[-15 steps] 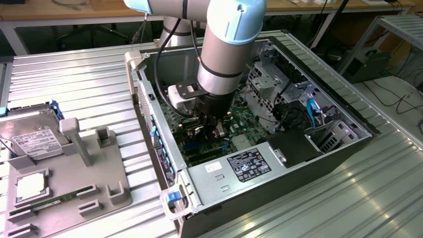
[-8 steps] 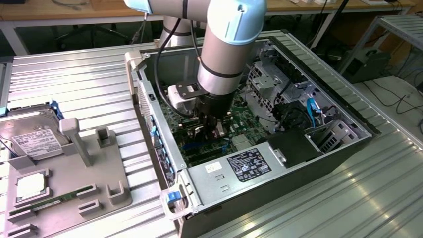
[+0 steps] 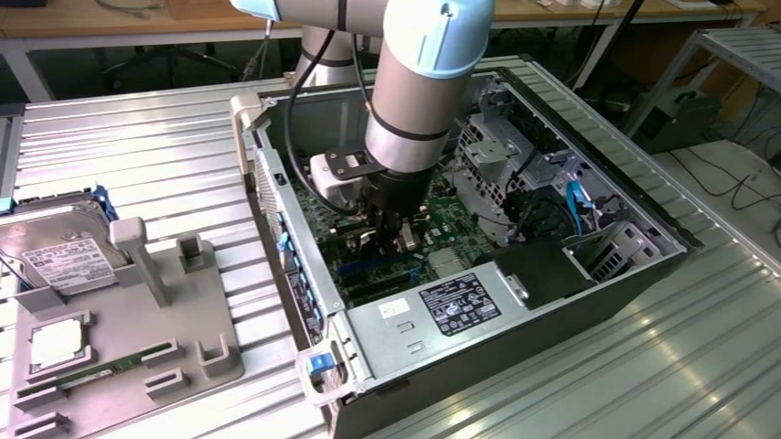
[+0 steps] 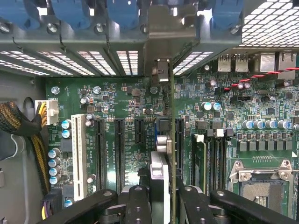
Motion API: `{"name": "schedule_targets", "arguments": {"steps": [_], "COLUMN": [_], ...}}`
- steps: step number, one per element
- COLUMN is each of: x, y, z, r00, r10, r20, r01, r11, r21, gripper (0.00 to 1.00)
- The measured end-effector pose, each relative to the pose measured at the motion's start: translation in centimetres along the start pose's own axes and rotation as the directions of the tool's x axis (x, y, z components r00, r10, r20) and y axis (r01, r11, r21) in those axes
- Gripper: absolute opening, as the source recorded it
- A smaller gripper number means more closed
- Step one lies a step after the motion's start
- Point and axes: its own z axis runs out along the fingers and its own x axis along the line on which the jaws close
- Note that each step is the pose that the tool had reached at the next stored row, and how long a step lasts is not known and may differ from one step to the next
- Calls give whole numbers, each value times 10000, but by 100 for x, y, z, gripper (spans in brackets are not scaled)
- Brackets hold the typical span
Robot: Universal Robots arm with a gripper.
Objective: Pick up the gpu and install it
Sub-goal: 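Insert the gpu into the slot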
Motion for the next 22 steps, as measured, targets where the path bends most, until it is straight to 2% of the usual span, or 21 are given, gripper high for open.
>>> {"name": "schedule_targets", "arguments": {"steps": [8, 10, 11, 12, 13, 22], "x": [0, 0, 0, 0, 0, -1], "y": [0, 0, 0, 0, -1, 0], "z": [0, 1, 0, -1, 0, -15], "r00": [10000, 10000, 10000, 9999, 9998, 9998], "r10": [0, -1, 0, 2, 2, 2], "r20": [0, -16, -68, -144, -185, -186], "r01": [0, 1, 0, -2, -2, -2], "r11": [10000, 10000, 10000, 10000, 10000, 10000], "r21": [0, 1, 0, 0, 1, 2], "gripper": [28, 28, 28, 28, 28, 28]}}
